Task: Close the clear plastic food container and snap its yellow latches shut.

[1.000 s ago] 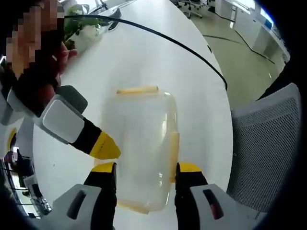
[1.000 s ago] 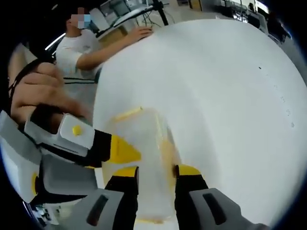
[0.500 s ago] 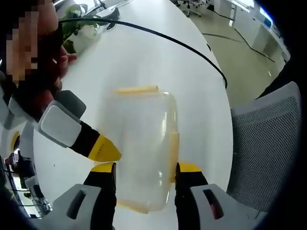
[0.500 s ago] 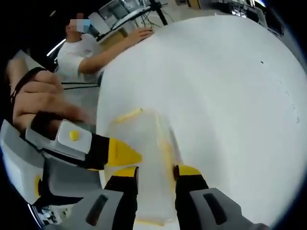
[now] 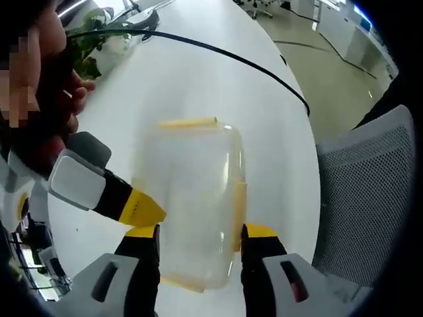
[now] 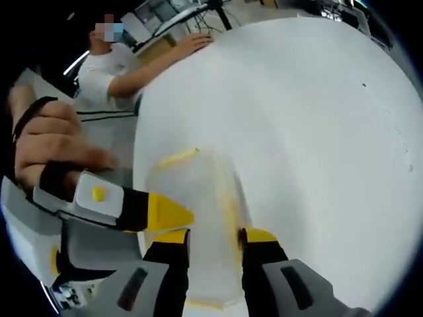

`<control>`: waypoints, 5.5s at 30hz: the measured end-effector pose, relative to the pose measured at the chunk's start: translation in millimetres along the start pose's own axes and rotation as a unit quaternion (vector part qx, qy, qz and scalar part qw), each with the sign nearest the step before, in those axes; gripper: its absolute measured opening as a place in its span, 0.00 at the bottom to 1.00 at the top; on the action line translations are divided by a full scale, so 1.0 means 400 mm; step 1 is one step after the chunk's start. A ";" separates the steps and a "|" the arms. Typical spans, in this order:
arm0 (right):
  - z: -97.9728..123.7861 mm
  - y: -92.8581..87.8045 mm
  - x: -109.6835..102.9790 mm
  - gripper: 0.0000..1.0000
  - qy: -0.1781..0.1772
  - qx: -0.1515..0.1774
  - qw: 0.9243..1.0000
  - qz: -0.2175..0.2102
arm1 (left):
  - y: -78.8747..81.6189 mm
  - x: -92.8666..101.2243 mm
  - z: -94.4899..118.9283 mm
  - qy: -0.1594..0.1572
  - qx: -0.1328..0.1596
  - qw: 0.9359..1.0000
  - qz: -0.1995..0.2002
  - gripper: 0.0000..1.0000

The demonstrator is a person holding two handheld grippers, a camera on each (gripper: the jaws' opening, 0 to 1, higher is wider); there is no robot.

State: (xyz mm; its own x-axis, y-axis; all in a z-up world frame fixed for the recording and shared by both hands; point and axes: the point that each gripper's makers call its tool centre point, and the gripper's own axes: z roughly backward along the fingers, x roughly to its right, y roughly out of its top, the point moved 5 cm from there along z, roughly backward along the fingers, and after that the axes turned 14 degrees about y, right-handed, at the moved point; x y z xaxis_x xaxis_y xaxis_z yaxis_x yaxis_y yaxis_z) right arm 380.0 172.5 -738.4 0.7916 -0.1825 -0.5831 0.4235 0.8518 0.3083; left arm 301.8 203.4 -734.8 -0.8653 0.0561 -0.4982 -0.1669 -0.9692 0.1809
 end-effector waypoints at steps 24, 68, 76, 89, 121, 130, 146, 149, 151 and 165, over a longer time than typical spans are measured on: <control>0.011 -0.017 -0.043 0.31 -0.058 -0.026 0.992 0.106 | 0.005 -0.005 0.029 -0.076 -0.001 0.994 0.073 0.54; -0.002 -0.107 -0.104 0.95 -0.090 0.074 0.986 0.119 | -0.033 -0.017 0.053 -0.145 0.046 0.986 0.073 0.99; -0.025 -0.126 -0.128 1.00 -0.082 0.071 0.987 0.121 | -0.040 -0.027 0.040 -0.152 0.044 0.984 0.080 0.99; -0.037 -0.129 -0.134 1.00 -0.110 0.055 0.984 0.130 | -0.067 -0.023 0.026 -0.159 0.042 0.985 0.049 0.99; -0.074 -0.141 -0.085 0.94 -0.133 0.003 0.982 0.131 | -0.111 -0.022 -0.053 -0.143 0.013 0.990 -0.007 0.99; -0.084 -0.157 -0.067 0.90 -0.141 -0.016 0.981 0.134 | -0.124 -0.001 -0.082 -0.144 0.008 0.990 0.001 0.99; -0.091 -0.155 -0.069 0.91 -0.131 -0.004 0.980 0.148 | -0.137 0.006 -0.109 -0.139 -0.002 0.990 0.026 0.99; -0.093 -0.154 -0.068 0.91 -0.133 0.003 0.980 0.150 | -0.136 0.010 -0.109 -0.135 -0.008 0.991 0.023 0.99; -0.093 -0.153 -0.066 0.91 -0.133 0.005 0.979 0.151 | -0.136 0.010 -0.111 -0.135 -0.012 0.991 0.022 0.99; -0.090 -0.145 -0.063 0.91 -0.136 0.013 0.982 0.132 | -0.144 -0.019 -0.102 -0.096 -0.020 0.995 -0.021 0.96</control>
State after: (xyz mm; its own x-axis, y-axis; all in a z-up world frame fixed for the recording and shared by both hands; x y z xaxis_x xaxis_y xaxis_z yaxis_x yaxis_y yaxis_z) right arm 319.5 145.4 -768.7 0.9620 -0.0846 -0.2596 0.1966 0.8744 0.4435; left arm 337.1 249.2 -776.1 -0.9328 0.1371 -0.3332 -0.1890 -0.9735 0.1286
